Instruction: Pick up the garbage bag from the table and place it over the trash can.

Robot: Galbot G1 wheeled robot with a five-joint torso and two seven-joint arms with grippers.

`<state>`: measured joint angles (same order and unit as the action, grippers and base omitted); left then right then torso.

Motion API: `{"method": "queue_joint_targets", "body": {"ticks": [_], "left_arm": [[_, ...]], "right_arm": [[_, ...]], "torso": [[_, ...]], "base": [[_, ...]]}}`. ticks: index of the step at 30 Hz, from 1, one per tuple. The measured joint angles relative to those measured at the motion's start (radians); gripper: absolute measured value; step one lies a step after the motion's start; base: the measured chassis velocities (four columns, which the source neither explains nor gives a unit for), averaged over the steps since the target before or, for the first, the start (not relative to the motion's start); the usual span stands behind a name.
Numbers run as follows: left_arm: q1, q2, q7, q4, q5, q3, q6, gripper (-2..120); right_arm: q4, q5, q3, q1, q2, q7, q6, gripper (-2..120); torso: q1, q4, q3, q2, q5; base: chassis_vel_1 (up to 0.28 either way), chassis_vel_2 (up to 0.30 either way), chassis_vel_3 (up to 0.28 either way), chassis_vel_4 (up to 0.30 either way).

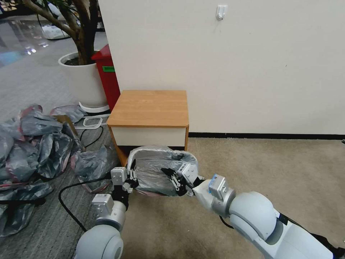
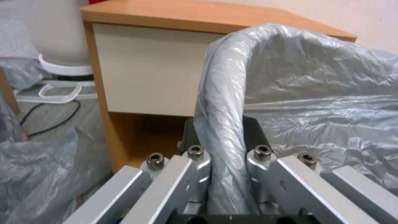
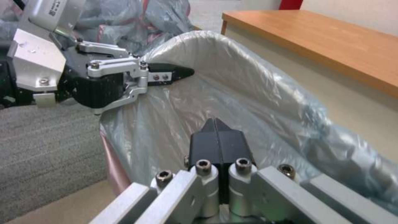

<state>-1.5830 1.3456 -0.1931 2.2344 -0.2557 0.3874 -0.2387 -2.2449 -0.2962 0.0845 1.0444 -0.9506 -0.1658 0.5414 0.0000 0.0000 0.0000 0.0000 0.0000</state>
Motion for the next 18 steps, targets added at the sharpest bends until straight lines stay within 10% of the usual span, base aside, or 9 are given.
{"method": "queue_joint_targets", "body": {"ticks": [18], "left_arm": [[-0.014, 0.013, 0.049, 0.005, 0.126, -0.028, 0.045, 6]], "right_arm": [[0.144, 0.089, 0.164, -0.167, -0.045, 0.103, 0.165, 0]], "torso": [[0.000, 0.0001, 0.000, 0.000, 0.0000]], "base": [[0.000, 0.000, 0.000, 0.000]]}}
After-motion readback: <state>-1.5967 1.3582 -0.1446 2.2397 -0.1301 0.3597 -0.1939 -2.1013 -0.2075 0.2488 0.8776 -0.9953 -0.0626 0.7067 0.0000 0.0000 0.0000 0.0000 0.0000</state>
